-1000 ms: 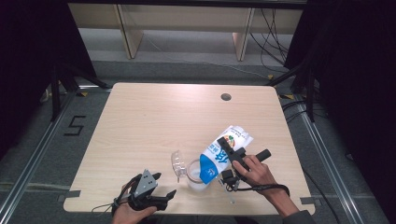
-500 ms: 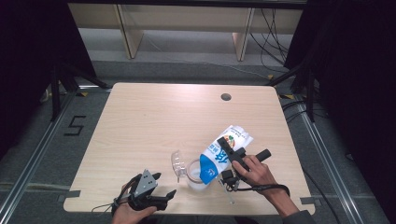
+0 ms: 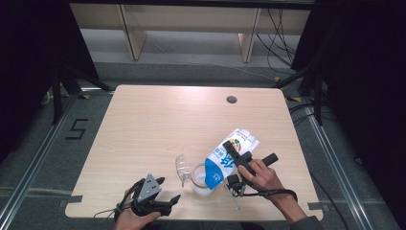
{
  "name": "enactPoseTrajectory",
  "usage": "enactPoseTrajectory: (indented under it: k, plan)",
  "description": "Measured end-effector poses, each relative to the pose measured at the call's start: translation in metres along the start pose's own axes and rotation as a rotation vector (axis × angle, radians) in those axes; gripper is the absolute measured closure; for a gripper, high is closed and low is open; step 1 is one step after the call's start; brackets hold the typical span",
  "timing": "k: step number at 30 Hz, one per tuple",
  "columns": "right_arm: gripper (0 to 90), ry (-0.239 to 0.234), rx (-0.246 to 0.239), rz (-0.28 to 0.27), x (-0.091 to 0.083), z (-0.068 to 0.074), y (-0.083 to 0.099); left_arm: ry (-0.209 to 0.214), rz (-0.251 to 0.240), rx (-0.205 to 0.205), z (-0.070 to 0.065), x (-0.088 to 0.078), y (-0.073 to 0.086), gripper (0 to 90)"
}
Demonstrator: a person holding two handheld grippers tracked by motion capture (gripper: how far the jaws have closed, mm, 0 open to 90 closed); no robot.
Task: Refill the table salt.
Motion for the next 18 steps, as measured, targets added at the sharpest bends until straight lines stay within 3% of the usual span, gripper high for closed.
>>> enactPoseTrajectory:
  k: [14,18]
  plan:
    - [68.9,-0.001,-0.010,-0.003,0.0005,-0.0006,0.0005,0.000,0.000,-0.001,-0.0003,0.0001,0.0000,19.8]
    - [69.0,-0.003,0.017,0.009,-0.0001,0.0017,0.0008,-0.001,-0.002,-0.001,-0.0001,0.0001,0.0000,19.8]
Point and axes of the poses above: each handheld gripper's, and its own axes: x roughly forward along the jaws, y roughly out of its underside, z roughly to its left, the point moved 1 cm from there along x, roughly forward along the jaws, and after that the axes turned 6 degrees about -z, right-handed, at the moved point
